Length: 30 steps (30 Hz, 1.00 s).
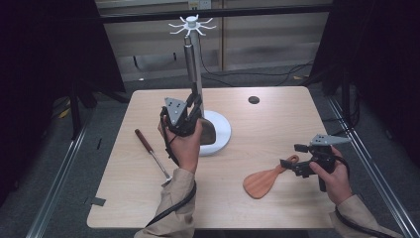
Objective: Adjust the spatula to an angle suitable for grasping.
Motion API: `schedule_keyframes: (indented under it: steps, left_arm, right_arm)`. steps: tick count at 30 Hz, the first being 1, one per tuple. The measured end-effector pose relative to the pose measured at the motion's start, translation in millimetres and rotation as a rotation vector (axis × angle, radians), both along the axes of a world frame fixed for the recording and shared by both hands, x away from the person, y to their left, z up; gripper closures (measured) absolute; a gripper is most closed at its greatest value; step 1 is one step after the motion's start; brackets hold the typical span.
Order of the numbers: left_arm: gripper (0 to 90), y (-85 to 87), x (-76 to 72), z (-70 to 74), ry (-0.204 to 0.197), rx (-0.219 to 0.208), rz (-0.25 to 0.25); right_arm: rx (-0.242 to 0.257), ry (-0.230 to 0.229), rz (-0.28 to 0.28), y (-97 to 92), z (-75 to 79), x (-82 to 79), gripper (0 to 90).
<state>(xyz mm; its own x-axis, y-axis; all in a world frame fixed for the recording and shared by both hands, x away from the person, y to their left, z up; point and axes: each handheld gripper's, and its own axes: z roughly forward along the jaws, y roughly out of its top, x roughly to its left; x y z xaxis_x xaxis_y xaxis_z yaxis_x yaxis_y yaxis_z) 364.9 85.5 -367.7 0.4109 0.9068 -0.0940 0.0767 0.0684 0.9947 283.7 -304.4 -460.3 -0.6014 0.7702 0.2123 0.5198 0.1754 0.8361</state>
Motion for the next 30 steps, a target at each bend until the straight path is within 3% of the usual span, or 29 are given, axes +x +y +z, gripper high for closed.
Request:
schedule_keyframes:
  steps: [6, 30]
  left_arm:
    - [74.8, 1.7, 3.1, -1.5, -0.017, 0.013, 0.002]
    - [70.2, 7.2, 11.2, -0.7, -0.017, 0.017, 0.007]
  right_arm:
    - [0.004, -0.004, -0.01, -1.7, 0.6, 0.3, 5.0]
    - [0.005, -0.004, -0.009, -1.7, 0.9, 0.4, 5.0]
